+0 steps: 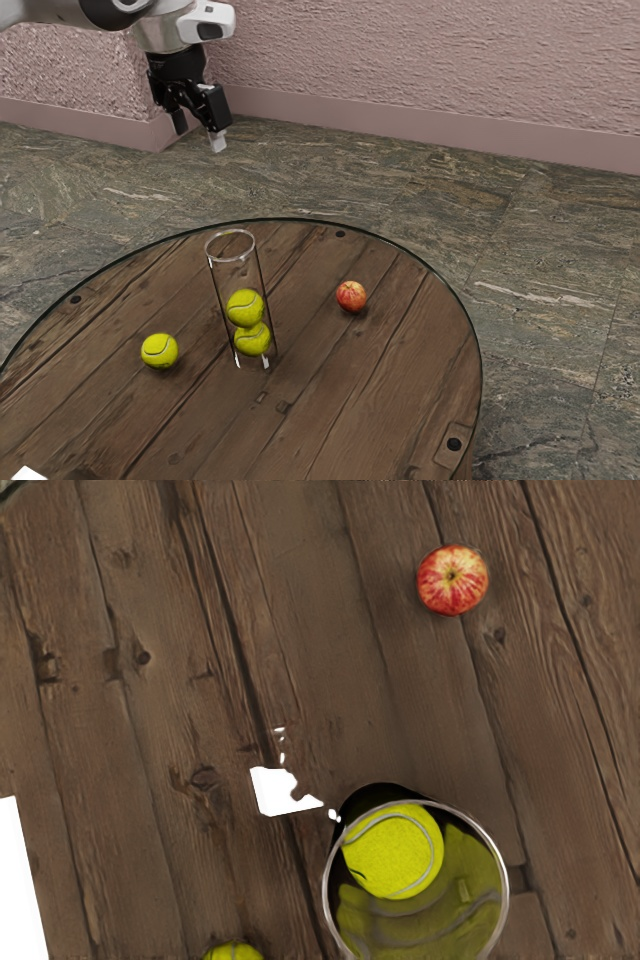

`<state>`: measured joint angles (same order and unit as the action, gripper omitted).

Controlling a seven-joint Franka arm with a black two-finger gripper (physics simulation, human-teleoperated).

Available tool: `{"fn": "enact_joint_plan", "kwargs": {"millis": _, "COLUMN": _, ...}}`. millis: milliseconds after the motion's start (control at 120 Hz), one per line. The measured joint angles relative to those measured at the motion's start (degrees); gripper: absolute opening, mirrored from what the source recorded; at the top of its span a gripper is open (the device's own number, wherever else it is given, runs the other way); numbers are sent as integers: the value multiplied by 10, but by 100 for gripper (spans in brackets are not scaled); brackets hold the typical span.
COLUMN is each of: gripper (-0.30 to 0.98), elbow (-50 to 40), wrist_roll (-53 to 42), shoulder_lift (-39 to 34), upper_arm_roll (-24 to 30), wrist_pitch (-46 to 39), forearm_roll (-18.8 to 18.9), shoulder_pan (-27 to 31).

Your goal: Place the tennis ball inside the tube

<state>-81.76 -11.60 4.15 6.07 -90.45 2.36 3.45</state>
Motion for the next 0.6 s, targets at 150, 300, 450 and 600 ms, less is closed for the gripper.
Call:
{"fn": "enact_joint_plan", "kwargs": {"millis": 150, "gripper": 69, "elbow": -1, "wrist_roll": -6, "shoulder_lift": 1, "upper_arm_roll": 0, "wrist_pitch": 0, "forearm_roll": -1, "shoulder_pan": 0}}
{"fn": "enact_joint_plan", "kwargs": {"millis": 300, "gripper": 69, "elbow": -60, "wrist_roll": -10, "shoulder_lift": -24, "upper_arm_roll": -3, "wrist_pitch": 3, "forearm_roll": 2, "shoulder_pan": 2}}
{"fn": "enact_joint_plan", "kwargs": {"millis": 450, "gripper": 69, "elbow": -191, "wrist_roll": -13, "shoulder_lift": -92, "upper_arm_roll": -23, "wrist_pitch": -11, "forearm_roll": 5, "shoulder_pan": -6}}
{"fn": "enact_joint_plan", "kwargs": {"millis": 600, "gripper": 69, "elbow": -329, "wrist_roll": -17, "shoulder_lift": -131, "upper_arm_roll": -51, "wrist_pitch": -85, "forearm_roll": 6, "shoulder_pan": 11}}
